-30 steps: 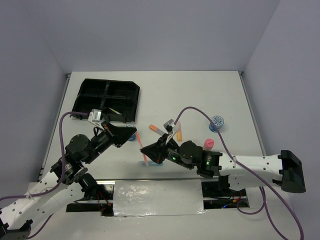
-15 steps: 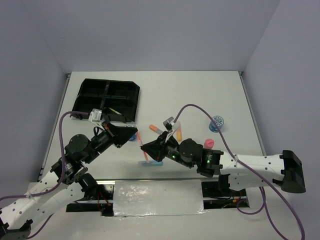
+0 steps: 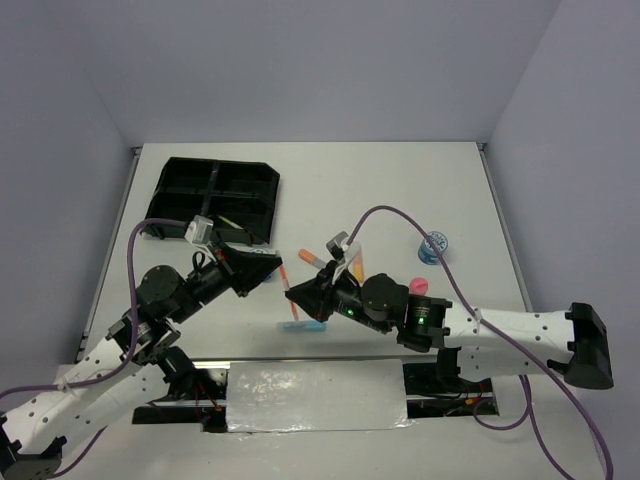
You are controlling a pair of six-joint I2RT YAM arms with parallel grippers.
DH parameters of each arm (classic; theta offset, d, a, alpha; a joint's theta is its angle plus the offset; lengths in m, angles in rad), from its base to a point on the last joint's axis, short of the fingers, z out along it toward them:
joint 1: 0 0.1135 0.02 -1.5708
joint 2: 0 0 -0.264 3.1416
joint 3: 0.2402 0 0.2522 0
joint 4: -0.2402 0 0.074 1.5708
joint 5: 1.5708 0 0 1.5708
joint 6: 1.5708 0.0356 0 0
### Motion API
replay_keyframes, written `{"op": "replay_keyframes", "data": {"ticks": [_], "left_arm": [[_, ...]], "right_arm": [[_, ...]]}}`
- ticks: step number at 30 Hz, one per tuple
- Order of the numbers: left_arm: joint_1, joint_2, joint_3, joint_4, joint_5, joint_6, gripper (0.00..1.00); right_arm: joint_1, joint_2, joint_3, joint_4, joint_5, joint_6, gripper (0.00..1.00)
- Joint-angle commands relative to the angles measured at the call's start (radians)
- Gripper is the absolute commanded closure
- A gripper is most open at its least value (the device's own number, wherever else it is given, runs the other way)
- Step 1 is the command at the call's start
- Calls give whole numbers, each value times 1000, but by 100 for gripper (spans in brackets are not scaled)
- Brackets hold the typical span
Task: Sort the stationery into containers
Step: Close the pen cap on the pen.
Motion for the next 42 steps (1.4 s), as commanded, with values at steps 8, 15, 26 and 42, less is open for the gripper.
{"op": "replay_keyframes", "data": {"ticks": [8, 15, 26, 42], "left_arm": [[-4, 10, -102, 85, 142, 10, 100], [-4, -15, -146, 116, 99, -86, 100], [-32, -19, -165, 136, 54, -145, 100], [-81, 22, -159, 93, 47, -106, 100]], "right_arm": [[-48, -171, 4, 203, -17, -131, 100], [-122, -140, 2, 337, -164, -162, 100], [-125, -76, 33, 424, -232, -202, 100], [-174, -56, 105, 434, -267, -271, 100]]}}
